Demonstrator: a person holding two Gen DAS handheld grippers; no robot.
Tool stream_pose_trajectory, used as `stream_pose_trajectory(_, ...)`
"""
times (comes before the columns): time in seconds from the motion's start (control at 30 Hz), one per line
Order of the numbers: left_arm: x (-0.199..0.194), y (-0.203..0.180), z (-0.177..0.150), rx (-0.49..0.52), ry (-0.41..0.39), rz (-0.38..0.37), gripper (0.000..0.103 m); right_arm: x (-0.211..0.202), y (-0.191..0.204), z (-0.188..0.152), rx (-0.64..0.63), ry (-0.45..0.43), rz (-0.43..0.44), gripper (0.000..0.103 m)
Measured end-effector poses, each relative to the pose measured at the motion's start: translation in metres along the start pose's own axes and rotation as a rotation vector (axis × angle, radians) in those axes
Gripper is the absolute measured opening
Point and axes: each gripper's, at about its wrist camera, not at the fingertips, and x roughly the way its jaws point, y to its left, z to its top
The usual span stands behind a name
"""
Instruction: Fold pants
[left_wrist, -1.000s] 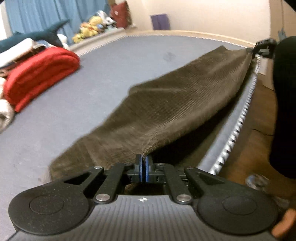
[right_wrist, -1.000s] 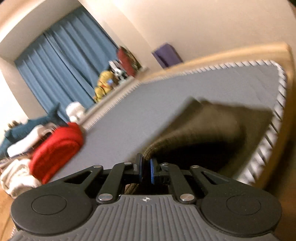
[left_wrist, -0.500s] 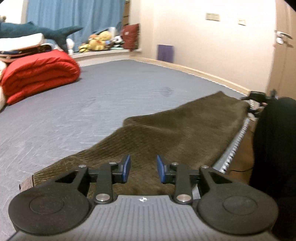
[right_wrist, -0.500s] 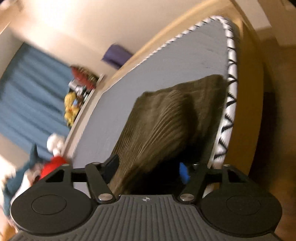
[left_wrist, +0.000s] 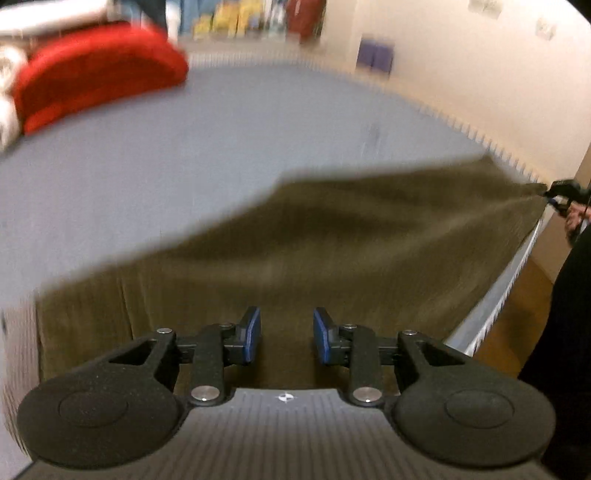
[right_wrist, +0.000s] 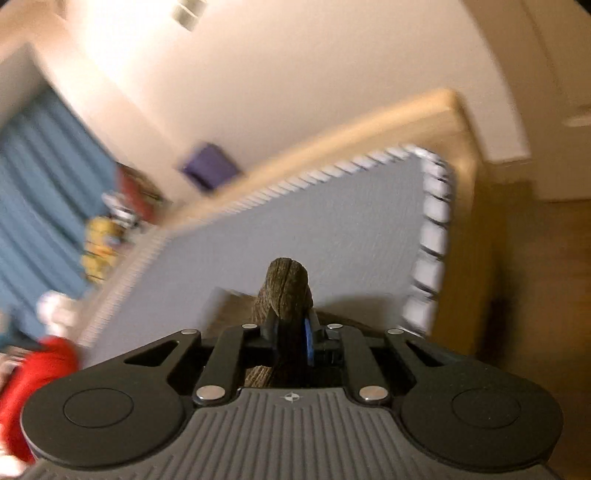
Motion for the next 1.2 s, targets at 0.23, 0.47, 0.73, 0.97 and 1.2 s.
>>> stream_pose_trajectory(0.23,0.008,0.012,-0.015,0.000,0.137,0.042,0.035,-0.011,0.006,-0.004,-0.020,-0.009,-0.142,0.035)
stream_pose_trajectory(0.47,-0.005,-0.002,-0.019,0.088,0.164,0.078,0.035,-0.031,0.031,0.035,-0.138,-0.206,-0.215,0.050)
stream_pose_trajectory(0.73,-0.054,0.049,-0.012,-0.186,-0.013,0.076,0.051,0.089,0.107,0.045,-0.479,0.164,0.029,0.061)
stream_pose_trajectory(0.97,-0.070,0.083,-0.016,-0.360,-0.033,0.187,0.051,0.150,0.133,0.032,-0.637,0.348,0.099,0.027)
stream_pose_trajectory(1.2,-0.070,0.115,-0.018,-0.506,-0.032,0.224,0.051,0.146,0.117,0.051,-0.454,0.121,0.000,0.000)
